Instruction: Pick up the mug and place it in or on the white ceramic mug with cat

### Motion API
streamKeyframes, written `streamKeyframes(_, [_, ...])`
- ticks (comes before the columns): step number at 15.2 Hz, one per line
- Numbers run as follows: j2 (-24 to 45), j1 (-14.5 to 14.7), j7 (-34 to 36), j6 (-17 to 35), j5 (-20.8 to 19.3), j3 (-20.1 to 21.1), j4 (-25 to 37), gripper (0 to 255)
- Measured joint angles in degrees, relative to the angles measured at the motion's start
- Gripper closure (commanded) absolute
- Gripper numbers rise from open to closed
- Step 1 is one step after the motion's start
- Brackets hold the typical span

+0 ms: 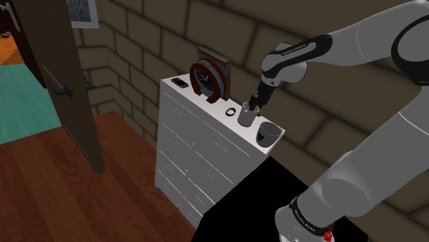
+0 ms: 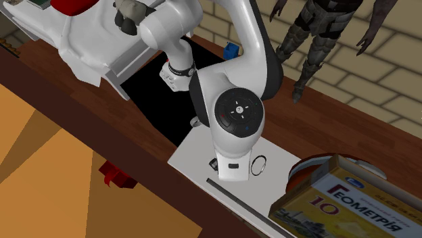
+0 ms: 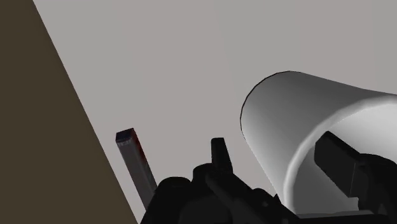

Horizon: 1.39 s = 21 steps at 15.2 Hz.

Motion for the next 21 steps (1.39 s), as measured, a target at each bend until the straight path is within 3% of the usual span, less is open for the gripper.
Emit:
streamKeyframes(10, [-0.22,0.01,0.14,-0.37,-0.13,0.03,0.16,255])
streamKeyframes(21, [-4.87,-0.13,2.28,-8.62,-2.48,0.46,4.19,255])
